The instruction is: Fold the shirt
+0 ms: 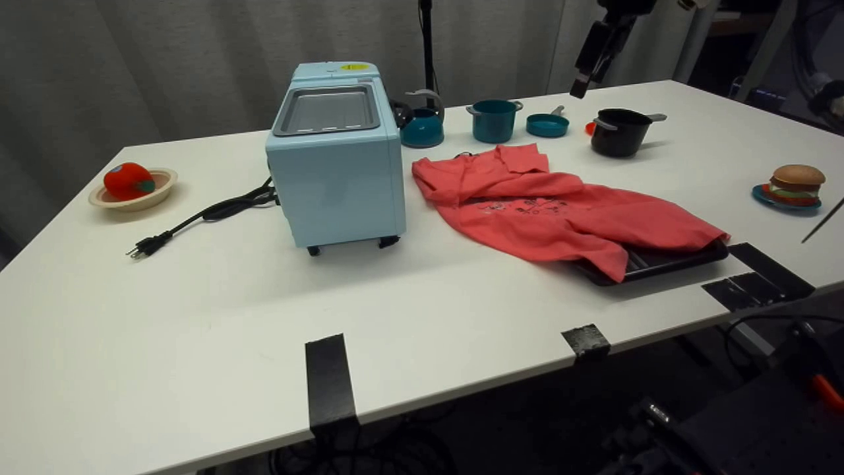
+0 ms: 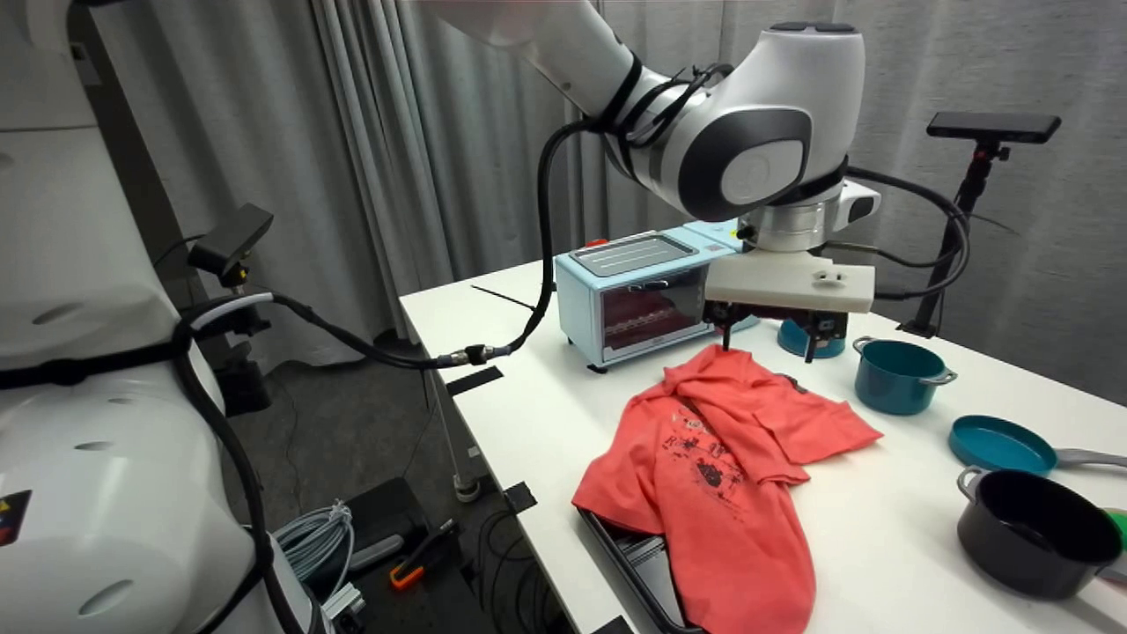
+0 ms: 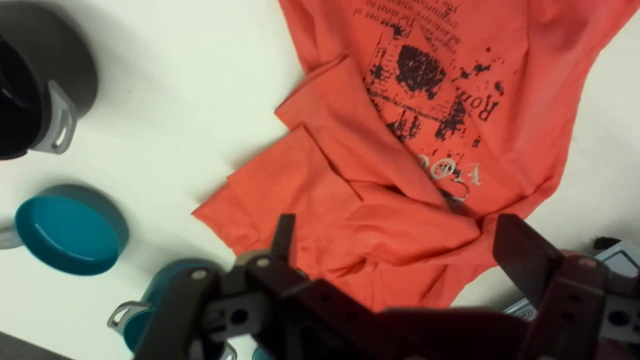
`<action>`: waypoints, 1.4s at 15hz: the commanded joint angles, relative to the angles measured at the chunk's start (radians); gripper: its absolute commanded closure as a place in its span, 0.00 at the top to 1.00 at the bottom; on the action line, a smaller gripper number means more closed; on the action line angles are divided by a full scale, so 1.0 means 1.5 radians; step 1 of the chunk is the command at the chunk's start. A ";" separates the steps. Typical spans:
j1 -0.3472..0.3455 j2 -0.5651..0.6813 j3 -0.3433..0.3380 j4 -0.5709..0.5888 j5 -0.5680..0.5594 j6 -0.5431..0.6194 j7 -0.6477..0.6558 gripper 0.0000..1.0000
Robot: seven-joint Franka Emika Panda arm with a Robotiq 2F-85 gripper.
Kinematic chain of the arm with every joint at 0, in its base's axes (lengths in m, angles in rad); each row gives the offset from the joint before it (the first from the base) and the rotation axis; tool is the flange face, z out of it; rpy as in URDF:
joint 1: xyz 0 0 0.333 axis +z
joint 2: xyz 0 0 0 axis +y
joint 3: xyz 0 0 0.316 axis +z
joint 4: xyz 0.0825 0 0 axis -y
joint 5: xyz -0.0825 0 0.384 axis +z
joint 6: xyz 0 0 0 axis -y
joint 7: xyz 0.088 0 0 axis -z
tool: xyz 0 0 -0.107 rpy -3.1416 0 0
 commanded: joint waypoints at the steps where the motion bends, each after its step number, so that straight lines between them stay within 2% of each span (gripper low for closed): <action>1: -0.014 -0.016 0.002 -0.047 -0.007 -0.009 -0.016 1.00; 10: -0.036 0.007 -0.008 -0.160 -0.025 0.004 -0.038 1.00; 16: -0.056 0.031 -0.018 -0.194 -0.050 0.009 -0.051 1.00; 21: -0.070 0.085 -0.015 -0.184 -0.068 0.020 -0.076 1.00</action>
